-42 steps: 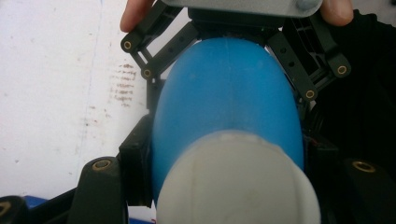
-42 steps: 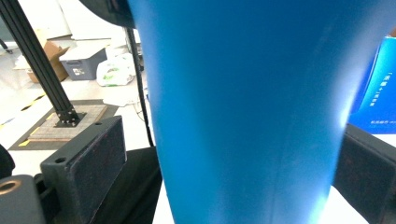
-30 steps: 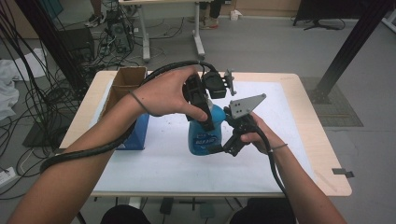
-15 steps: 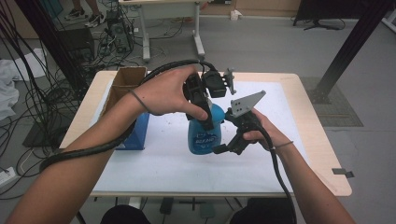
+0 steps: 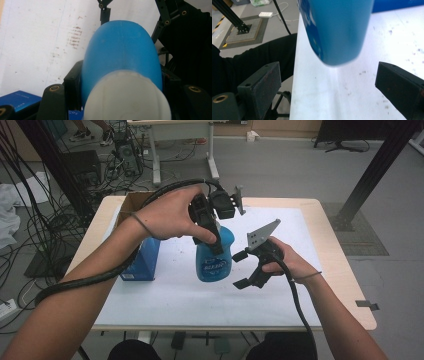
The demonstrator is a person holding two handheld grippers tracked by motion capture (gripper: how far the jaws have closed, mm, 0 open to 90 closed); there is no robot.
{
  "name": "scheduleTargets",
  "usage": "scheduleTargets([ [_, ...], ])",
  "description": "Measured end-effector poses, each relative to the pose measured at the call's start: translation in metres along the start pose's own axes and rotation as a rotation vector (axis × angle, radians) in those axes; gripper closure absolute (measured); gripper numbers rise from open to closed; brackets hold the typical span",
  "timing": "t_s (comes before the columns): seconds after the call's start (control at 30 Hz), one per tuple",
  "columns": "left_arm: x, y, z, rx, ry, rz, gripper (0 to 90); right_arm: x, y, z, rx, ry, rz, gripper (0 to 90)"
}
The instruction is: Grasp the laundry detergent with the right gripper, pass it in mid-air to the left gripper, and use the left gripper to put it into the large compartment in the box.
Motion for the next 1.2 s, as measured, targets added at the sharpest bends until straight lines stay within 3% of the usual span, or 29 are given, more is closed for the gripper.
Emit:
scheduleTargets([
  [0.27,-0.008,0.01,-0.003,0.027,0.035,-0.02,37.7,-0.012,0.006,0.009,-0.072,-0.039,-0.108,8.7],
  [0.53,-0.017,0.023,-0.012,0.071,0.109,-0.007,37.7,-0.025,0.008,0.015,-0.126,-0.06,-0.246,9.3],
  [0.8,-0.023,0.031,-0.018,0.111,0.17,-0.017,37.7,-0.035,0.011,0.022,-0.191,-0.08,-0.334,9.6],
  [1.0,-0.027,0.041,-0.024,0.127,0.272,-0.022,37.7,-0.042,0.013,0.025,-0.226,-0.082,-0.408,9.6],
  [1.2,-0.033,0.051,-0.03,0.148,0.359,-0.017,37.7,-0.047,0.016,0.028,-0.25,-0.099,-0.444,8.9],
])
Point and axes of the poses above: each handheld gripper's, and its own axes: y roughly backward along the jaws, x roughly out of its top, z roughly to its right, the point moved 5 cm from there along -y, roughly forward along the jaws, and after that the axes turned 10 degrees about -y, right-handed, at the moved point
